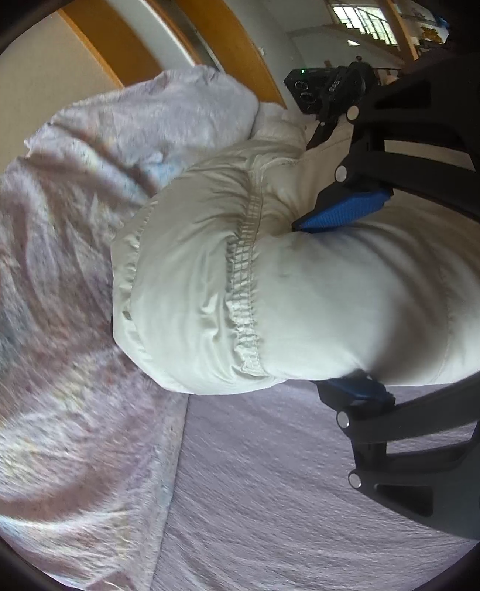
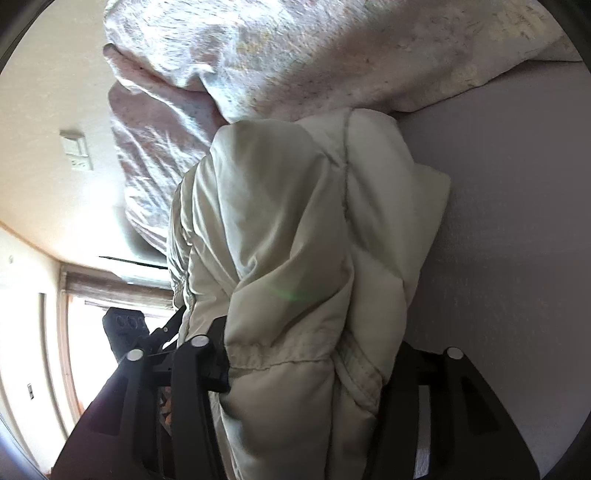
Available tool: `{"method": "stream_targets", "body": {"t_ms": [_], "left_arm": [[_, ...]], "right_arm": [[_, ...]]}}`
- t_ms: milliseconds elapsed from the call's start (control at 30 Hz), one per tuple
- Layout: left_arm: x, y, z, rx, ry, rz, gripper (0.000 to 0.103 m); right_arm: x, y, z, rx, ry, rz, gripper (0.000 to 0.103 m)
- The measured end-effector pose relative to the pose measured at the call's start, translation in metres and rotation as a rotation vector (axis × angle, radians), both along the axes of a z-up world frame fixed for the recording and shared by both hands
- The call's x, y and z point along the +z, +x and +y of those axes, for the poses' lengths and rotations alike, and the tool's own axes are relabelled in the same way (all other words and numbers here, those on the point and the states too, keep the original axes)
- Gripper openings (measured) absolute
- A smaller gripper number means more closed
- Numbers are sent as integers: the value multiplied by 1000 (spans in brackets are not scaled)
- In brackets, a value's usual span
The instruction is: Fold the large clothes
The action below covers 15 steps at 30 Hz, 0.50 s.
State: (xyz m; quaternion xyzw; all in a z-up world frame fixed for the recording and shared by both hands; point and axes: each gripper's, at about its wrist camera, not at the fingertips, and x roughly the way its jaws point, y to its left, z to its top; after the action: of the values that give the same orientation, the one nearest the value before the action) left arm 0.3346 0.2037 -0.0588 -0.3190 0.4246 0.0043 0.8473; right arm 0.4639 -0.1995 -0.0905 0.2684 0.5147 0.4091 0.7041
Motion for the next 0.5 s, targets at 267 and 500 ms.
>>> {"method": "stream_targets", "body": {"t_ms": [267,500], "left_arm": [[35,-8,-16,63,309,22,90],[60,-14,-57,67,418,-61,96]], "right_arm": [[36,-30,-32,-118,-240,-160,82],[87,-74,-43,-206,-350,-409,74]]}}
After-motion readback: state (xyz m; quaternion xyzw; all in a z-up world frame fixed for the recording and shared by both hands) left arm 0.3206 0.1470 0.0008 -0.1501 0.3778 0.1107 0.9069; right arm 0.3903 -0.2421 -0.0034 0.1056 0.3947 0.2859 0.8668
